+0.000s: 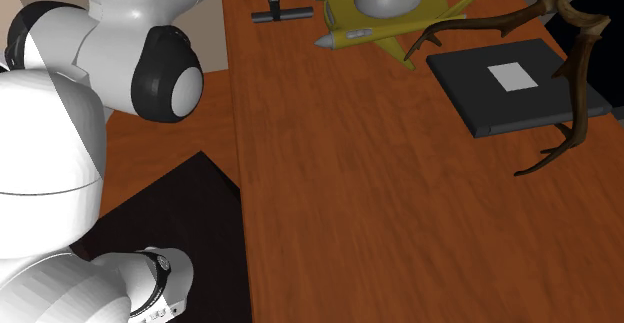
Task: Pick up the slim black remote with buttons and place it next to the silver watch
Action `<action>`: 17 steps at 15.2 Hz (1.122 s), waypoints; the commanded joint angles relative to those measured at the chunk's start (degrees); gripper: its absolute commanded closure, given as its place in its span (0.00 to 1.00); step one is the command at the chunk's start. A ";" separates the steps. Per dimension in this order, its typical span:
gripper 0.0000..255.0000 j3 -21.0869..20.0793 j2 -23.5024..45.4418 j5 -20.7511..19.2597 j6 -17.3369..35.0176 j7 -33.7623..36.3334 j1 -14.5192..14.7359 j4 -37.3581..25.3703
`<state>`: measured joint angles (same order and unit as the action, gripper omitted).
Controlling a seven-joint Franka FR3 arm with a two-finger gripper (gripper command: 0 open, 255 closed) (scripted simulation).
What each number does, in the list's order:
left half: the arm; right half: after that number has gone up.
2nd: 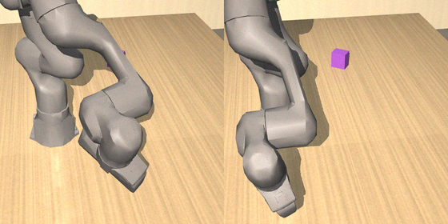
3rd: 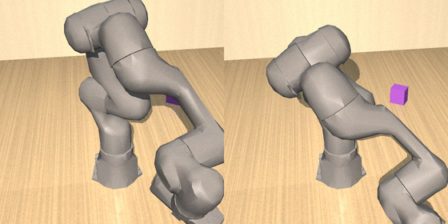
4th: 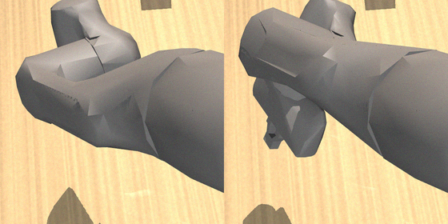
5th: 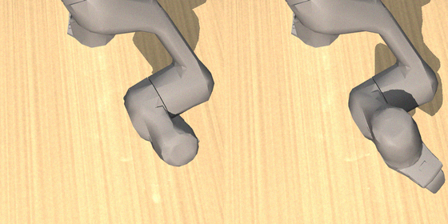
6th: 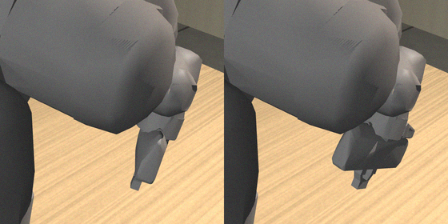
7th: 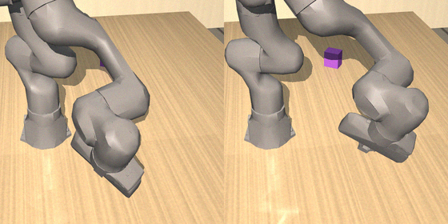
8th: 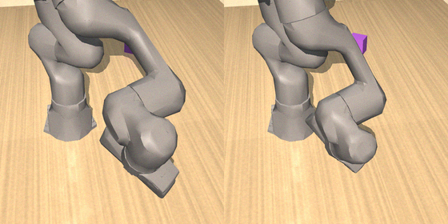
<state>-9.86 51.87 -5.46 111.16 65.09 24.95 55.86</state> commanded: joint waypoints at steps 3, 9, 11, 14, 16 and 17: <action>0.00 0.02 -0.04 0.00 0.01 -0.01 -0.04 0.08; 0.00 -0.15 -2.08 0.25 -5.66 -0.19 -0.02 -3.57; 0.00 -0.15 -2.09 0.24 -5.65 -0.19 -0.03 -3.55; 0.00 -0.15 -2.08 0.24 -5.66 -0.19 -0.02 -3.57; 0.00 -0.15 -2.08 0.24 -5.66 -0.19 -0.02 -3.57; 0.00 -0.15 -2.08 0.24 -5.66 -0.19 -0.02 -3.57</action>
